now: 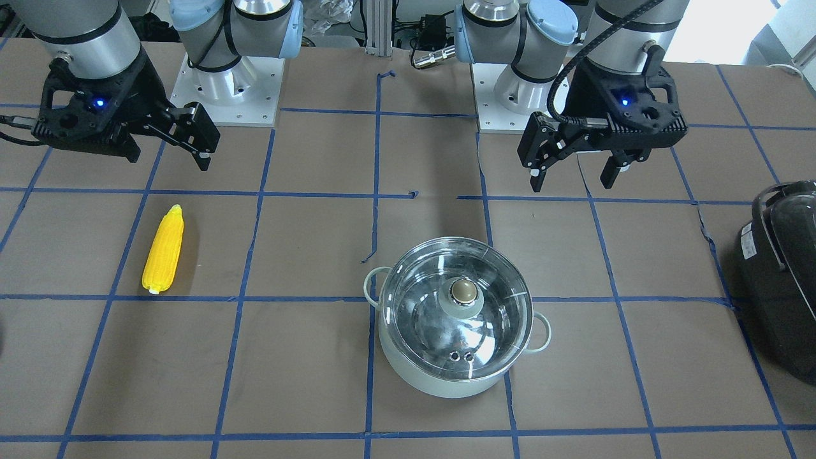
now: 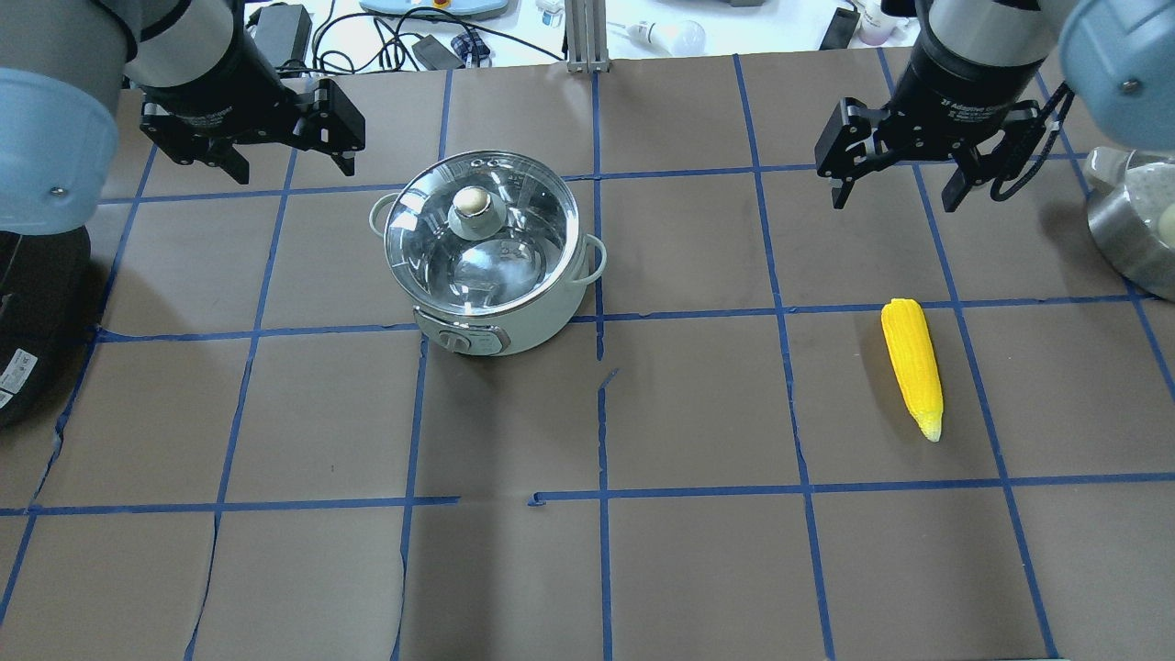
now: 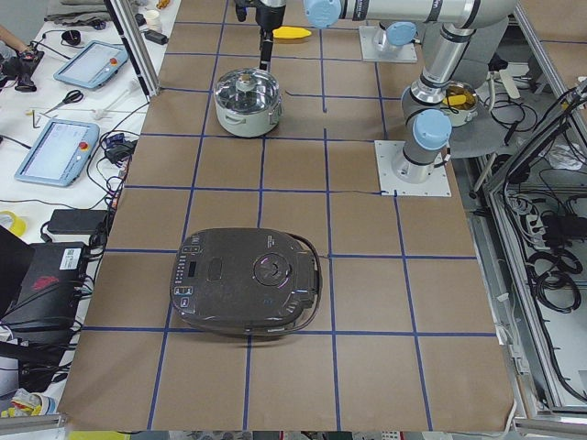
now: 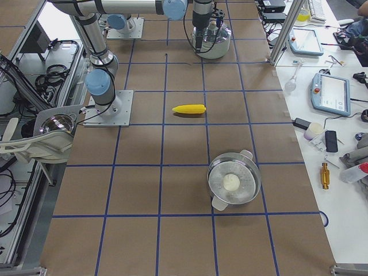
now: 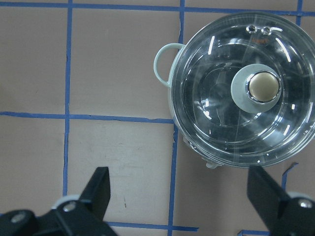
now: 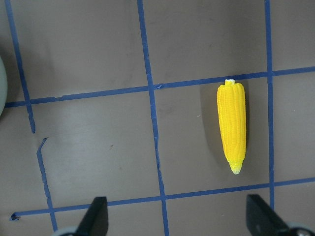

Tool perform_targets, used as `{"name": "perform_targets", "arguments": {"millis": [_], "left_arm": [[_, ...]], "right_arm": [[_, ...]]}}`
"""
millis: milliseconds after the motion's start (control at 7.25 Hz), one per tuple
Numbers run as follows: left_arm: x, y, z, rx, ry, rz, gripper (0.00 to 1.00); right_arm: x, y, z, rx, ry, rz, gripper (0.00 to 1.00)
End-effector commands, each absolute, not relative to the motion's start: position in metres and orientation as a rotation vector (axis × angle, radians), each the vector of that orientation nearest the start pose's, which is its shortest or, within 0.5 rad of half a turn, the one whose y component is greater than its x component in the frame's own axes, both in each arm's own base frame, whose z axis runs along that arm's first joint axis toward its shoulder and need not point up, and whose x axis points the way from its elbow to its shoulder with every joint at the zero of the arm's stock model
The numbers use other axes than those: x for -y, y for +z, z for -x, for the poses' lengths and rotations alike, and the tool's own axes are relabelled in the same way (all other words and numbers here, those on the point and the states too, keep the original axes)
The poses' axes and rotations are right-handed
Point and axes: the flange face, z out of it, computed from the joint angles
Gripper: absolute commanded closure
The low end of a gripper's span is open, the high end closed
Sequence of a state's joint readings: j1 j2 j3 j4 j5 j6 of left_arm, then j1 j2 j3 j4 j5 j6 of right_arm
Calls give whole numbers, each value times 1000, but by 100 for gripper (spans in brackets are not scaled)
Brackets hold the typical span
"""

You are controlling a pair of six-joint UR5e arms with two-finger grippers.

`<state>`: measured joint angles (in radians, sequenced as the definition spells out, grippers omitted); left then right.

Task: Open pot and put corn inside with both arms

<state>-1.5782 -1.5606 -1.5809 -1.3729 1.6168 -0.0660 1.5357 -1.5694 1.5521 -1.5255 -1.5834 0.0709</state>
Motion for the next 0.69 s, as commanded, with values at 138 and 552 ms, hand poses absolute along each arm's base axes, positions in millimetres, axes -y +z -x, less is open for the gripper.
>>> {"name": "perform_targets", "arguments": {"millis": [138, 552], "left_arm": [[504, 507, 133, -3088, -309, 99, 0], [502, 507, 133, -3088, -302, 99, 0]], "right_arm": [[485, 483, -118, -3152, 115, -161, 0], [483, 482, -118, -3145, 118, -164, 0]]}}
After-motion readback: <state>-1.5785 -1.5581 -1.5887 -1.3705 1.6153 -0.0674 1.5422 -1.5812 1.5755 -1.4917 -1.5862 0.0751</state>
